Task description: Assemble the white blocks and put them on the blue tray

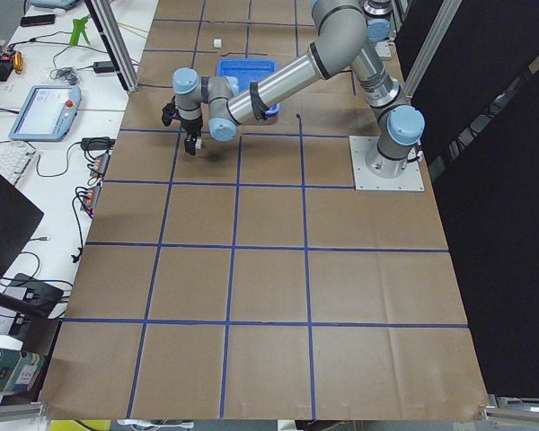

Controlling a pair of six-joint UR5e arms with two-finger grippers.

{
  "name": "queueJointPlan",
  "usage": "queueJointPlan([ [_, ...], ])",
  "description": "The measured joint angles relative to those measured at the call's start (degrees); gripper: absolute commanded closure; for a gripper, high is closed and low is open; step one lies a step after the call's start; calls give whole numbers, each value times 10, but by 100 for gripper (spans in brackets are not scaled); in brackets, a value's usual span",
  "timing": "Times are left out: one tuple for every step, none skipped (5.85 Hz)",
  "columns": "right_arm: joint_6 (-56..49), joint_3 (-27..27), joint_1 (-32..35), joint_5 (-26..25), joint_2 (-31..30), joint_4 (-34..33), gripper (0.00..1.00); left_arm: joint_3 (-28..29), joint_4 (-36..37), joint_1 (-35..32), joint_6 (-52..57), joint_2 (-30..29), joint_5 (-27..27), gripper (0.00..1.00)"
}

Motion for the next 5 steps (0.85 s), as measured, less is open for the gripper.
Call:
queueJointPlan([
  [-93, -15, -1, 0, 19, -6, 0, -1, 3, -1, 0, -2, -1, 66],
  [-211, -39, -7, -1, 44, -8, 0, -2, 4, -1, 1, -3, -1, 94],
  [-322, -64, -20, 0, 68, -8, 0, -3, 4, -1, 7, -2, -1, 100],
  [-423, -86, -35, 0, 90, -8, 0, -4, 4, -1, 18, -1, -1, 100],
  [-507, -113, -49, 1, 117, -8, 0, -5, 3, -4, 32, 3, -1, 100],
])
